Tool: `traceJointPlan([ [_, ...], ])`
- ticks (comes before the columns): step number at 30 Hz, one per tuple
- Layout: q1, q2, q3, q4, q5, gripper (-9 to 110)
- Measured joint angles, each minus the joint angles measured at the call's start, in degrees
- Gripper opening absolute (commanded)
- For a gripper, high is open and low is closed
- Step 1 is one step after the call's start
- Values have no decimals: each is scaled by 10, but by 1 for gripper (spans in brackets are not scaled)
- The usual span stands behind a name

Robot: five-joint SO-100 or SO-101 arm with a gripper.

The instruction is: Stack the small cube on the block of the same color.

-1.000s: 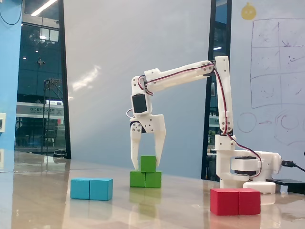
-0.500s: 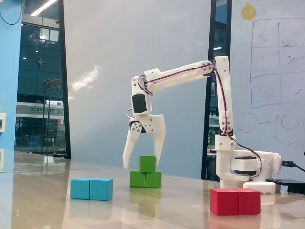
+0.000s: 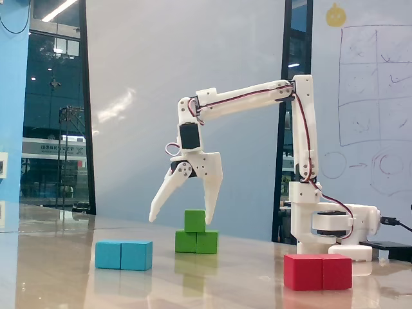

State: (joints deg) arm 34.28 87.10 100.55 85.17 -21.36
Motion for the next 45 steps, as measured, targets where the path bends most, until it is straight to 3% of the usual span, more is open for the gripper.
traceJointPlan([
  [9, -142, 7, 0, 0, 33, 34],
  [16, -273, 112, 18, -4, 145, 26],
  [22, -367, 224, 127, -76, 245, 16],
  [34, -385, 560, 516, -241, 285, 4],
  [45, -363, 871, 715, -243, 219, 0],
])
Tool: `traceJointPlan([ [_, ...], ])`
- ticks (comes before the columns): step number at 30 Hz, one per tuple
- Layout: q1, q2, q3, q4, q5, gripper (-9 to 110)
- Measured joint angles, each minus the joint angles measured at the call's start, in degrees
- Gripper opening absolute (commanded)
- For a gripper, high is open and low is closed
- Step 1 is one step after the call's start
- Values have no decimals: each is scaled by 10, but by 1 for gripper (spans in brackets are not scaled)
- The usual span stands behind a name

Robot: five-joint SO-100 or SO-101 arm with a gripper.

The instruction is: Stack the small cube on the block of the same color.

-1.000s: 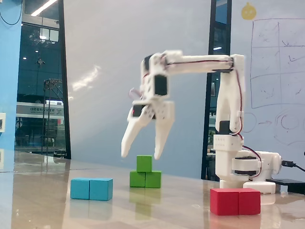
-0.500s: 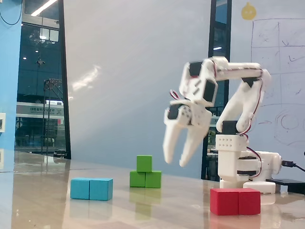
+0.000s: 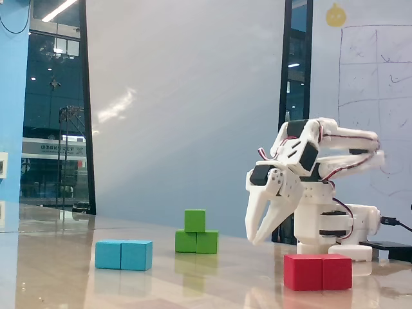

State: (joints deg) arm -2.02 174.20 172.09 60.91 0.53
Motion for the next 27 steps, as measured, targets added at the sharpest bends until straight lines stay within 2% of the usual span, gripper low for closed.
traceJointPlan([
  [11, 16, 206, 31, 117, -19, 0],
  [27, 16, 217, 33, 137, -19, 0],
])
